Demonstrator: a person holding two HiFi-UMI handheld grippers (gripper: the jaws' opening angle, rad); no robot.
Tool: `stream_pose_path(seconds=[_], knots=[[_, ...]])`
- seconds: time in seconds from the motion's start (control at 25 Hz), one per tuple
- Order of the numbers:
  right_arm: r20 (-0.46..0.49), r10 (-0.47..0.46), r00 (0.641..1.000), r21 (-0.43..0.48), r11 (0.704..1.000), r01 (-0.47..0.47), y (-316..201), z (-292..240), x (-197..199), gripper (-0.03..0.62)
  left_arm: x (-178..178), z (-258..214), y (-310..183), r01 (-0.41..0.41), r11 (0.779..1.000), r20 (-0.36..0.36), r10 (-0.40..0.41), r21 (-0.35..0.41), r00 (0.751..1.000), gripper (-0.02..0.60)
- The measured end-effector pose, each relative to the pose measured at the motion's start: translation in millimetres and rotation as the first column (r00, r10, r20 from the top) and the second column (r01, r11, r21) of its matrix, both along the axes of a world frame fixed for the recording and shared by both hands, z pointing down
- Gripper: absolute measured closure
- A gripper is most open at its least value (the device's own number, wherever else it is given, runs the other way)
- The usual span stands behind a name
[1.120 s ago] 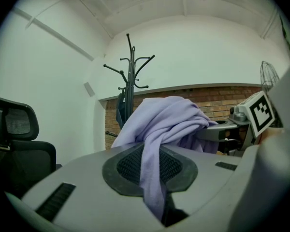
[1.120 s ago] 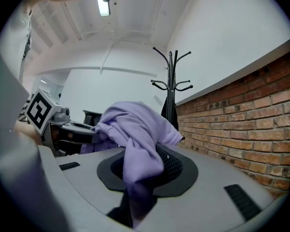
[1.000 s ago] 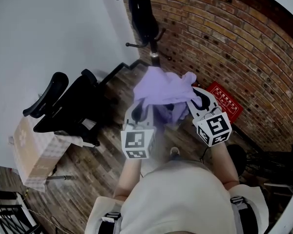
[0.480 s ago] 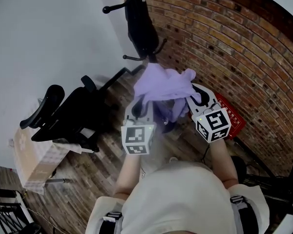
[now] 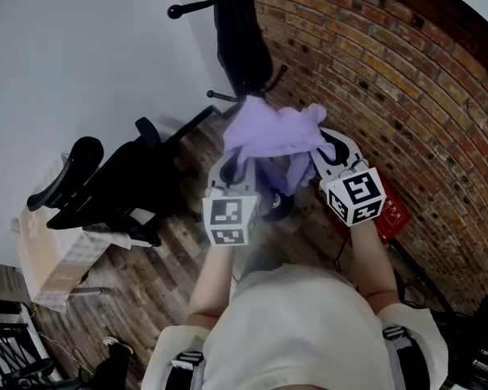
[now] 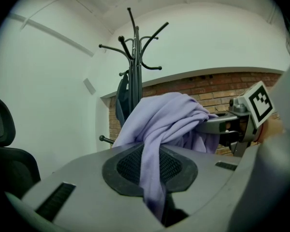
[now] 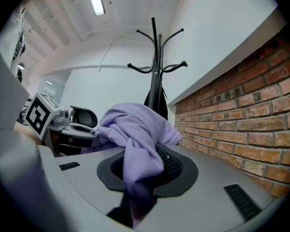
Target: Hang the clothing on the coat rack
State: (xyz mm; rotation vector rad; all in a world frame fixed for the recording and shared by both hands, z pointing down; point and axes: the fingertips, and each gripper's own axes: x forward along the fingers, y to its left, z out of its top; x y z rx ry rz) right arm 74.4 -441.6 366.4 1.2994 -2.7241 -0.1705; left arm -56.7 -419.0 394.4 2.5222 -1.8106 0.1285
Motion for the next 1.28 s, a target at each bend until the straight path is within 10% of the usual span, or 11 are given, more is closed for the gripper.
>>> stream_pose_path(seconds=[1.28], knots=[[-0.023, 0.010, 1.000, -0.185, 0.983, -0.014, -97.2, 87.9, -12.0, 0.511, 4.9, 89.9, -88.3, -0.057, 0.977, 0.024, 0.063, -0.205, 0.998, 0.537]])
